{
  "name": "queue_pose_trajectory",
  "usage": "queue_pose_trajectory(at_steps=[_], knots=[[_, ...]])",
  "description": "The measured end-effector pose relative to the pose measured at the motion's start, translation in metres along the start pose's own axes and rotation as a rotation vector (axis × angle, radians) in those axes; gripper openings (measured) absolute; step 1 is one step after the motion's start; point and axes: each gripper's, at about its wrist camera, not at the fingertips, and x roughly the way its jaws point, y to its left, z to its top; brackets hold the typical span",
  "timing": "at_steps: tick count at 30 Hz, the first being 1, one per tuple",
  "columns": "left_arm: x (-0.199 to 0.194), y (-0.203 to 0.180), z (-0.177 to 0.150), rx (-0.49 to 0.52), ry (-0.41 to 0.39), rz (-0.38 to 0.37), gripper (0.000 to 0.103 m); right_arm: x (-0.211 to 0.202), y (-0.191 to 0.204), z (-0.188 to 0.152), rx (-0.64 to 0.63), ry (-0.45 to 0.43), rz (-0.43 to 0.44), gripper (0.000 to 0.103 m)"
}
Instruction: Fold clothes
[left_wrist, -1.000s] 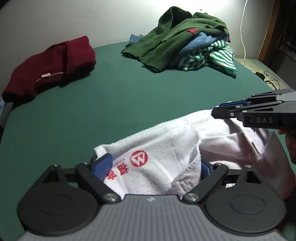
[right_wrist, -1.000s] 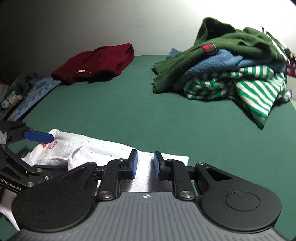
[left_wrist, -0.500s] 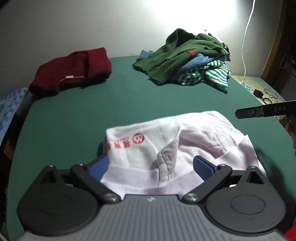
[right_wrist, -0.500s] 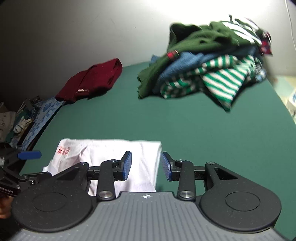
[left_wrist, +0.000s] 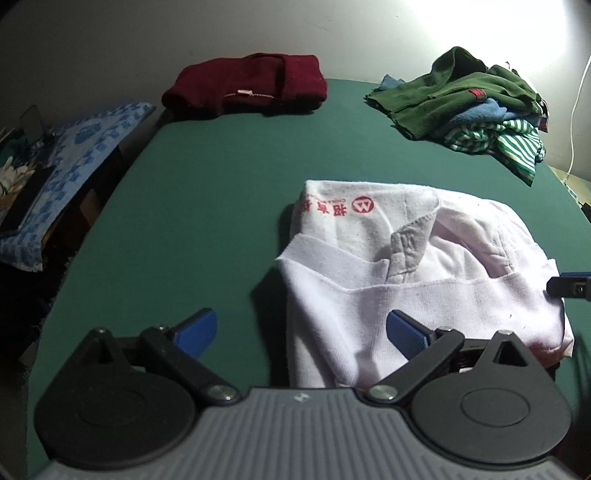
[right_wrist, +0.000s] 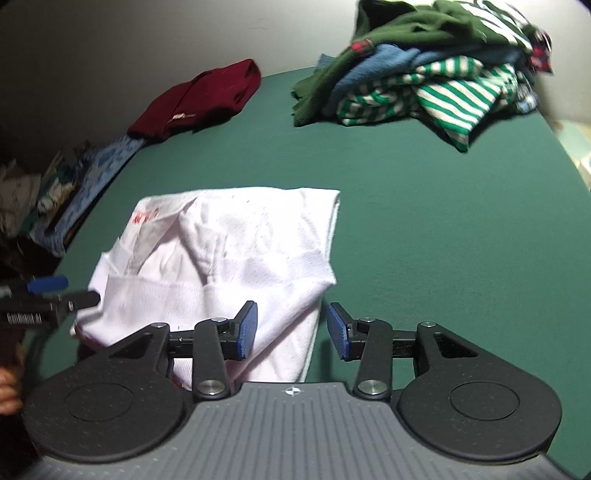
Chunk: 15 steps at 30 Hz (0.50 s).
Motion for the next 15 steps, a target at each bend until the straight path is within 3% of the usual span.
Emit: queue_pose_trajectory(at_steps=[6,15], knots=[[0.015,-0.001,0.001,0.039,0.049,-0.010,0.100,0.002,0.028,-0.010,-0.062,-0.012,-0.115,0.052],[0.027,0.003,-0.001,0.082,0.089,-0.084,0.102,0.006,0.042,-0.026,0.027,-0.054,-0.239,0.055]])
